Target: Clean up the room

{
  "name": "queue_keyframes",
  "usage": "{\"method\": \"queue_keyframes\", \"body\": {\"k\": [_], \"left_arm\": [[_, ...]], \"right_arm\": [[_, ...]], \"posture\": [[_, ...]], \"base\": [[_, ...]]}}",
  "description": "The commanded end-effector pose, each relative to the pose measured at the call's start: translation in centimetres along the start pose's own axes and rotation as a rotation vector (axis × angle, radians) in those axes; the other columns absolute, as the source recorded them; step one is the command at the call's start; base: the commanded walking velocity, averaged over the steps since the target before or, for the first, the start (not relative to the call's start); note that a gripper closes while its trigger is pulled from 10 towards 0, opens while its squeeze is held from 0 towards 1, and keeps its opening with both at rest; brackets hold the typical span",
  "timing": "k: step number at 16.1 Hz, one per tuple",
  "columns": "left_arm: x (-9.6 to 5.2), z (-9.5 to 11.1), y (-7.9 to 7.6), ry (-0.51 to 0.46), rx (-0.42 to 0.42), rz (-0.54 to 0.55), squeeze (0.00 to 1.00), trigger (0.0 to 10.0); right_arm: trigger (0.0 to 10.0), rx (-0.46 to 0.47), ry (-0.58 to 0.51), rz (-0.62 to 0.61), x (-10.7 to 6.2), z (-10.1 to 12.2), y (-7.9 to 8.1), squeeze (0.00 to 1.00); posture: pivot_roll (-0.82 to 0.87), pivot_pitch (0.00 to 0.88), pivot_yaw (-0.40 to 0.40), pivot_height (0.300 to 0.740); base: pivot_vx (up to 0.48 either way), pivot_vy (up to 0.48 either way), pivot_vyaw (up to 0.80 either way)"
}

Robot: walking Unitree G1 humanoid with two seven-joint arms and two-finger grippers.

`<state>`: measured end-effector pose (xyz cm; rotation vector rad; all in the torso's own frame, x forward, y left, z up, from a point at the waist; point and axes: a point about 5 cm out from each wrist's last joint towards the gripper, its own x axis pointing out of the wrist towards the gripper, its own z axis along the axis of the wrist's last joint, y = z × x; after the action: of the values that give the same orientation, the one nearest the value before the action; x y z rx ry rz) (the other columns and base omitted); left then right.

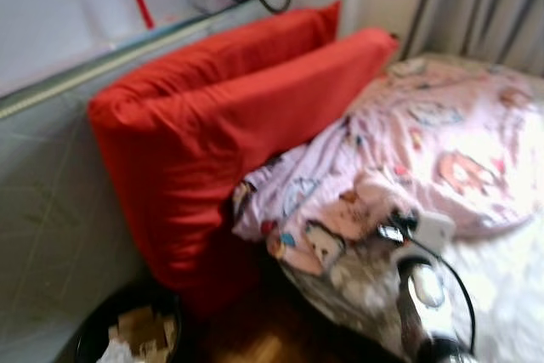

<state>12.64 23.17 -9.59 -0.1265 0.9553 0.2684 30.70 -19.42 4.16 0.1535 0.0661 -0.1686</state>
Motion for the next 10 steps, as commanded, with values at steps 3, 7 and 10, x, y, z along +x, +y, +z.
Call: {"method": "queue_keyframes", "body": {"k": [3, 7, 10], "left_arm": [[-0.1, -0.4, 0.0, 0.015, 0.004, -0.002, 0.0, 10.0], [-0.1, -0.4, 0.0, 0.016, 0.005, -0.001, 0.0, 10.0], [-0.1, -0.4, 0.0, 0.016, 0.007, -0.002, 0.0, 10.0]], "right_arm": [[10.0, -0.029, -0.084, -0.031, 0.6, 1.7, -0.5, 0.0], [10.0, -0.048, -0.16, -0.023, 1.2, 3.3, -0.2, 0.0], [10.0, -0.064, -0.203, -0.006, 1.5, 4.4, 0.2, 0.0]], "posture": [[0.08, 0.0, 0.042, 0.74], [0.09, 0.0, 0.041, 0.74], [0.08, 0.0, 0.042, 0.74]], "base": [[-0.252, 0.0, 0.0], [-0.252, 0.0, 0.0], [-0.251, 0.0, 0.0]]}}
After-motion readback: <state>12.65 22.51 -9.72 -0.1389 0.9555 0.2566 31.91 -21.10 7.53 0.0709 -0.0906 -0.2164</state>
